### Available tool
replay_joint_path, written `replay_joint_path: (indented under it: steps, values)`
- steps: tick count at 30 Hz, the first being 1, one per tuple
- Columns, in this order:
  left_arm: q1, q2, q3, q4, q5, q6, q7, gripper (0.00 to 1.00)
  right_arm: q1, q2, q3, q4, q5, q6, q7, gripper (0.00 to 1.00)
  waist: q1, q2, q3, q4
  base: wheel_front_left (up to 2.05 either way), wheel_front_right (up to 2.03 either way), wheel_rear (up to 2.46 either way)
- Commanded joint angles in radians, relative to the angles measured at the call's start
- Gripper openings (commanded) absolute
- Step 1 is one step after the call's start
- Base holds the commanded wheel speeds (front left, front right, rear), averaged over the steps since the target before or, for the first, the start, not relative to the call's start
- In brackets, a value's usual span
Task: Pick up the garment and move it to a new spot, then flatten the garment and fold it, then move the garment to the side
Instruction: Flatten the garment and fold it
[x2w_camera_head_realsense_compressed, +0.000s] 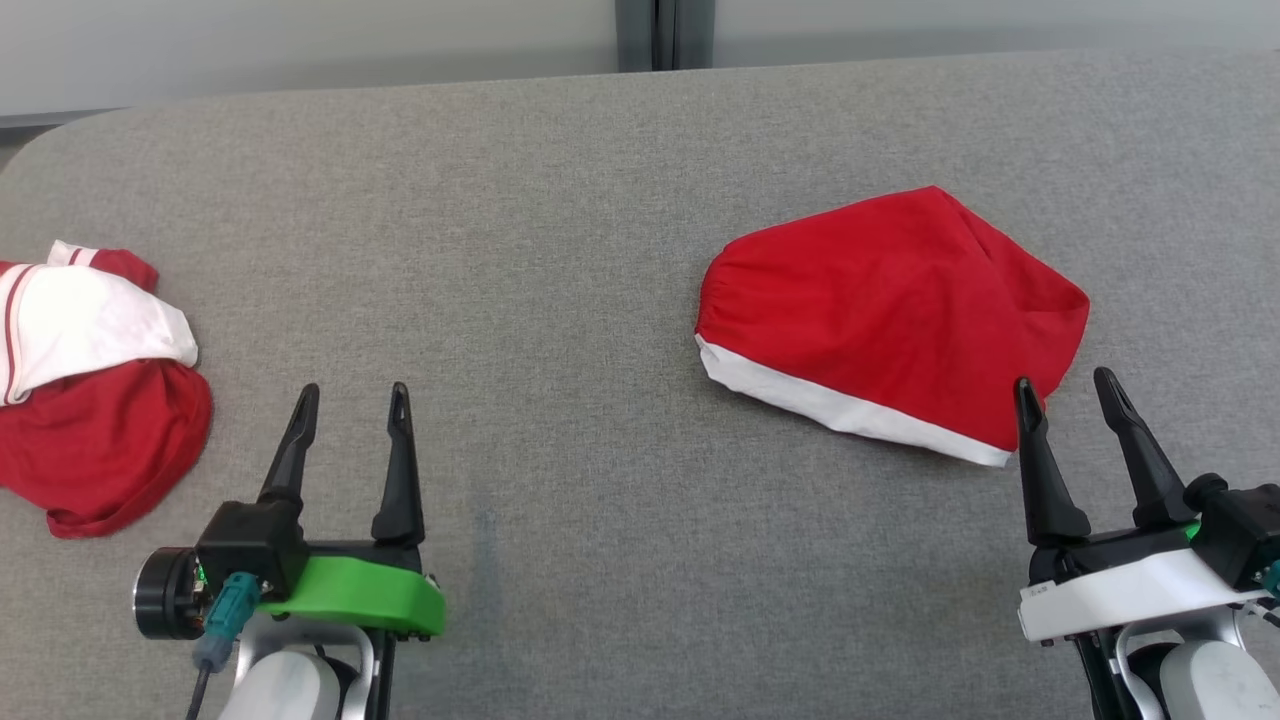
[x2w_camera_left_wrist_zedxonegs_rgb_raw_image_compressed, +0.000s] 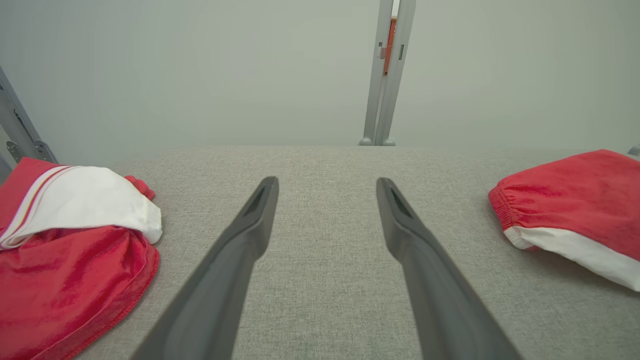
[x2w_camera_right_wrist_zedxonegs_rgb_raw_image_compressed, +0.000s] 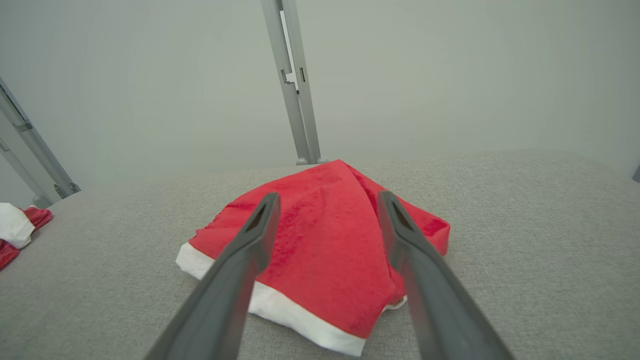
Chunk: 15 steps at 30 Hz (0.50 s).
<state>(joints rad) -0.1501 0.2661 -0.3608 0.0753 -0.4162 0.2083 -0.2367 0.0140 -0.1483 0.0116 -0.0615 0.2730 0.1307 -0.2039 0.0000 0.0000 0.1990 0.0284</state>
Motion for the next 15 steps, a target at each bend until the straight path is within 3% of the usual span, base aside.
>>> replay_joint_path:
  steps: [1,6,15]
  values:
    - [-0.011,0.007,-0.011,-0.007,0.015,-0.005,0.005,1.00,-0.008,-0.004,0.000,0.000,0.006,0.000,0.001,1.00,0.0000,0.0000,0.006,0.001,0.00,0.00,0.00]
    - [-0.116,-0.023,-0.091,-0.024,0.042,-0.055,0.061,1.00,-0.023,-0.008,0.000,-0.012,0.007,0.000,0.004,1.00,0.0000,0.0000,0.043,0.002,0.00,0.00,0.00]
    - [-0.386,-0.159,-0.300,0.110,0.052,-0.205,0.277,1.00,-0.078,-0.012,0.035,-0.011,0.015,0.000,-0.002,1.00,0.0000,0.0000,0.137,-0.076,0.00,0.00,0.00]
